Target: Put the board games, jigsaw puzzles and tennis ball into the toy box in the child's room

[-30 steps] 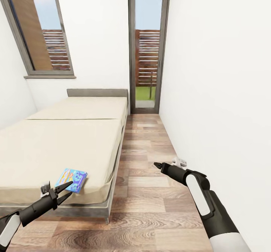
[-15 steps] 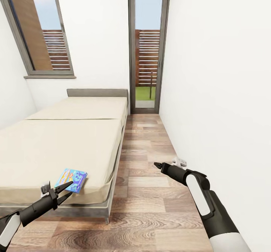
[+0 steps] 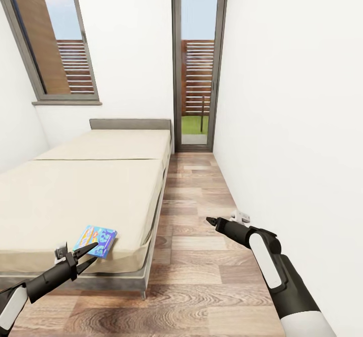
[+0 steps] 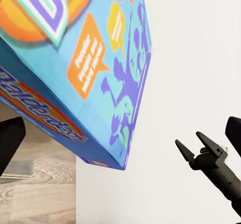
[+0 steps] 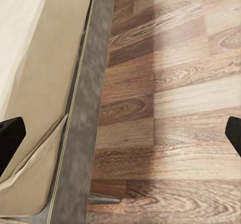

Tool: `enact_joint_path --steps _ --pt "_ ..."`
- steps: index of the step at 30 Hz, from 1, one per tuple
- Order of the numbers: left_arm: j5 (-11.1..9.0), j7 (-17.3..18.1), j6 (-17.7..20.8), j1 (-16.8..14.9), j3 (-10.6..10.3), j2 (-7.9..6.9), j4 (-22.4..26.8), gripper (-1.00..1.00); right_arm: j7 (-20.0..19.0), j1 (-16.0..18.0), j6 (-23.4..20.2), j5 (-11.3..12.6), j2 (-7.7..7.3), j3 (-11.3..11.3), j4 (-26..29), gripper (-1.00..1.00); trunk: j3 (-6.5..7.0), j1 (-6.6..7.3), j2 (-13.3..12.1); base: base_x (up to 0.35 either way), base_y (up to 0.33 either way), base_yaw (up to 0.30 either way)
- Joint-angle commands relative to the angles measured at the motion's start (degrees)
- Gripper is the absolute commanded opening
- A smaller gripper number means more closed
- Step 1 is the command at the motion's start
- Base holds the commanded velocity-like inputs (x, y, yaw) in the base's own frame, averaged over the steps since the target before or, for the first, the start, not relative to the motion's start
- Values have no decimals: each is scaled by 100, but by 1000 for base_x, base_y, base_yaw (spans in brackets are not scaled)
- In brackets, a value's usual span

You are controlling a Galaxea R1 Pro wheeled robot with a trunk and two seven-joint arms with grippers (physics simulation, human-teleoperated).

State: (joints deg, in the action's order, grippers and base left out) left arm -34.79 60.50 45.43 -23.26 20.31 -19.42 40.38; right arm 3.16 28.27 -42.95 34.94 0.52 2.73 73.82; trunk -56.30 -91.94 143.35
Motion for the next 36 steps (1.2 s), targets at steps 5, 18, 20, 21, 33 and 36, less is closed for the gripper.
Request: enact_joint_path --steps 5,18,20,21,33,36 --pt "-19 5 36 -3 4 -1 0 100 33 3 -20 39 1 0 6 100 -6 1 2 0 0 0" --pt "-19 5 36 -3 1 -1 -1 100 34 3 -20 39 1 0 5 100 -6 1 2 56 0 0" --pt "-19 5 36 -3 1 -1 -2 100 35 3 -20 39 1 0 5 100 -6 1 2 41 0 0" --pt "-19 5 36 -3 0 -1 0 100 35 3 -20 39 1 0 6 100 -6 1 2 29 0 0" --pt "-19 5 36 -3 0 -1 0 100 35 3 -20 39 1 0 8 100 -6 1 2 9 0 0" --pt "-19 5 36 -3 0 -2 1 100 35 3 -20 39 1 0 9 100 -6 1 2 1 0 0"
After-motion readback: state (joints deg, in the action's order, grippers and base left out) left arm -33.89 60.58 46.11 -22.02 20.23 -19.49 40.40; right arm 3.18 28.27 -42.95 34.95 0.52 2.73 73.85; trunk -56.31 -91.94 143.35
